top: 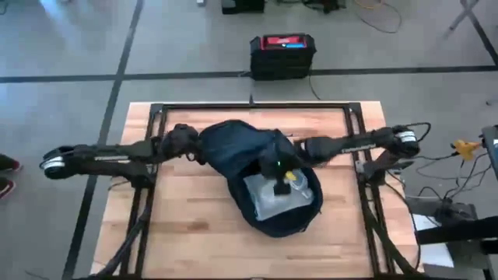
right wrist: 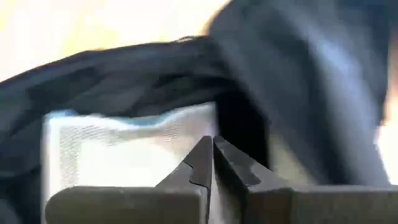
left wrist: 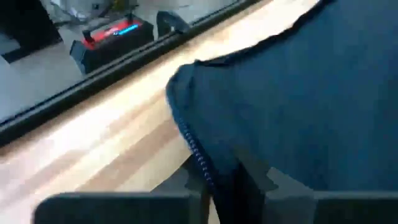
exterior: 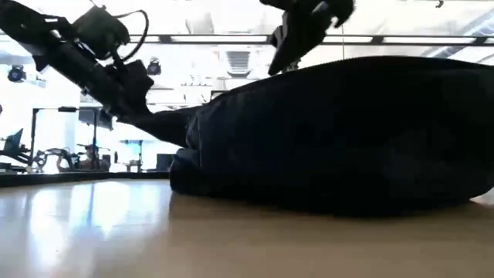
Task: Unpack backpack
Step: Open the black backpack
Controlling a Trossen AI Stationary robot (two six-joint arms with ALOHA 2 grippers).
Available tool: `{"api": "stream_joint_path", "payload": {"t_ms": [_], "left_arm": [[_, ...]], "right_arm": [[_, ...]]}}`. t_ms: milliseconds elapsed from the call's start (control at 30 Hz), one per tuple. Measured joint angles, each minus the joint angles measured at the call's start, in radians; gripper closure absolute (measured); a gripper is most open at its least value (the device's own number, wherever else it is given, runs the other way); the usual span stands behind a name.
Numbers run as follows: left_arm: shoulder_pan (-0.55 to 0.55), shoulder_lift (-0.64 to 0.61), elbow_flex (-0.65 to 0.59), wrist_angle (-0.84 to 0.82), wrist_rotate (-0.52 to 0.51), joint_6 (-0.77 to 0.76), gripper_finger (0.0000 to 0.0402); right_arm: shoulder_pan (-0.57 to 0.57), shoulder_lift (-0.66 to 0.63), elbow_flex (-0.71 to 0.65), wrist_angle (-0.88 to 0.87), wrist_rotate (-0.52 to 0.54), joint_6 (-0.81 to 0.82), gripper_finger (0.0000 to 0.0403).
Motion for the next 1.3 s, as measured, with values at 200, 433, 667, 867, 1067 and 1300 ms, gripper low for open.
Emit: {"api": "stream_joint_path", "payload": {"t_ms": [200, 433, 667, 867, 1067, 1300], "left_arm": [[-0.01, -0.028, -0.004, 0.001, 0.014, 0.096, 0.0278], [-0.01, -0.013, -0.046, 0.034, 0.004, 0.08, 0.0225], [-0.031, 0.085, -0.218, 0.415, 0.112, -0.009, 0.0203], [-0.104, 0.197, -0.32, 0.657, 0.137, -0.051, 0.0209], [-0.196, 0.265, -0.326, 0.677, 0.146, -0.08, 0.0223], [-0.32, 0.329, -0.272, 0.681, 0.158, -0.14, 0.0234]], "right_arm": [[0.016, 0.125, -0.034, 0.012, 0.112, 0.02, 0.0305], [-0.014, 0.271, -0.035, 0.055, 0.23, -0.046, 0.0231], [-0.056, 0.359, -0.028, 0.169, 0.321, -0.071, 0.0213], [-0.073, 0.391, -0.03, 0.258, 0.335, -0.059, 0.0235], [-0.045, 0.329, -0.036, 0.21, 0.28, -0.028, 0.0269], [-0.028, 0.203, -0.035, 0.176, 0.311, -0.05, 0.0302]]}}
